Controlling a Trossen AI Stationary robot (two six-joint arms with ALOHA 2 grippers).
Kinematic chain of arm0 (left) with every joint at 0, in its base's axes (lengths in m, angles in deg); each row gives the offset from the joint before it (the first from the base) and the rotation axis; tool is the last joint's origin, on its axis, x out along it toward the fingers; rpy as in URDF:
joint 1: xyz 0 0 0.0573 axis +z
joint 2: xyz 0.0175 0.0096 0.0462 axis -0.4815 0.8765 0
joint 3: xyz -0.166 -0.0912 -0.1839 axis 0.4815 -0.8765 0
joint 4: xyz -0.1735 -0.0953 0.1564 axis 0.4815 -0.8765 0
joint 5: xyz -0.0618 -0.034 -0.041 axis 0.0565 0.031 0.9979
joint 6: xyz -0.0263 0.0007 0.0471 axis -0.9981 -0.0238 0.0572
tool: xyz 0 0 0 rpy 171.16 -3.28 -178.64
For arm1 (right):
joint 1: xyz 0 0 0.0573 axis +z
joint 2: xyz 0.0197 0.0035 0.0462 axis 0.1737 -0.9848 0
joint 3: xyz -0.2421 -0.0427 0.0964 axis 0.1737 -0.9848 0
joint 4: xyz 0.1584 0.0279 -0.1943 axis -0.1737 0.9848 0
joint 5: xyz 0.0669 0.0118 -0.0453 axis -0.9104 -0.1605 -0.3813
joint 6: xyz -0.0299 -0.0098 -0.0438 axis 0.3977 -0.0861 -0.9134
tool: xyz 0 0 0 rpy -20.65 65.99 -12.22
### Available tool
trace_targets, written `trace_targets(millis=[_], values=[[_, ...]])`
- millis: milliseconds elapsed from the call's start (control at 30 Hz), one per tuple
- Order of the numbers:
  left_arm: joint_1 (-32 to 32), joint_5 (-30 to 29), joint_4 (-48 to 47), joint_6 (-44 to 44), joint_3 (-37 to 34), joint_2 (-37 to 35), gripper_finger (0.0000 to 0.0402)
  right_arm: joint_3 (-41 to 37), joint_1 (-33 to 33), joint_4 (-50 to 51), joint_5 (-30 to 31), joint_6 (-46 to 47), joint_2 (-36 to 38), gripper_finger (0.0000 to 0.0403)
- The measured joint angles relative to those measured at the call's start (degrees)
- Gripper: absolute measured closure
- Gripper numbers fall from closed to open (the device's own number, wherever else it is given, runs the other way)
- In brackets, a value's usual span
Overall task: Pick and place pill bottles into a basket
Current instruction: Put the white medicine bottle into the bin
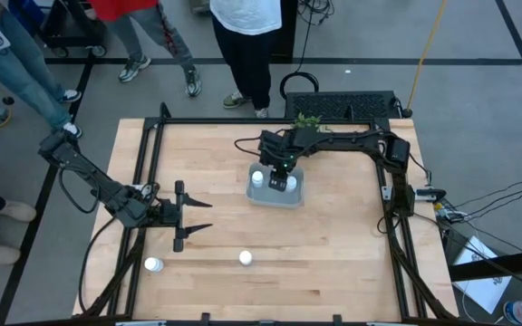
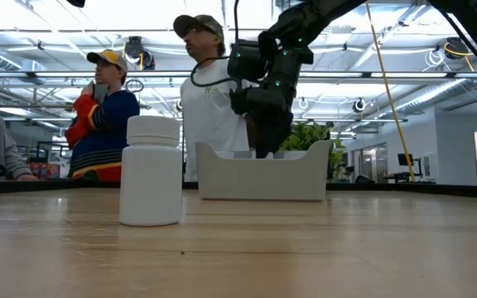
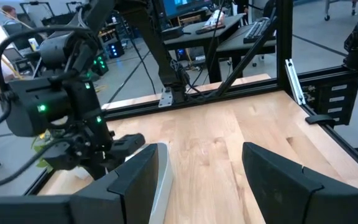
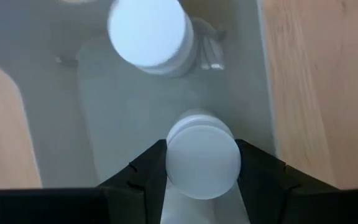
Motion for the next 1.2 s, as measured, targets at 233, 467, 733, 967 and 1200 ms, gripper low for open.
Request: trace_targets(millis=[233,467,733,967,1200], values=[[0.0,0.0,0.0,0.0,0.0,0.0,0.0163,-1.6,-0.3,-2.1,-0.2,-0.6,0.2,0.0252],[0.0,0.0,0.0,0.0,0.0,0.0,0.0163,-1.7,-0.4,-2.5,-2.8,-0.6,0.1,0.0211],[0.0,0.0,0.0,0.0,0.0,0.0,0.0163,-1.9,-0.3,-2.3,-2.8,-1.0,-0.1,0.0192],[0.0,0.0,0.0,0.1,0.0,0.0,0.0163,-1.9,-0.2,-1.6,-2.8,-1.7,0.2,0.0198],[0.0,0.0,-0.1,0.4,0.0,0.0,0.0163,-1.8,-0.2,-1.3,-2.6,-2.0,2.8,0.0188]])
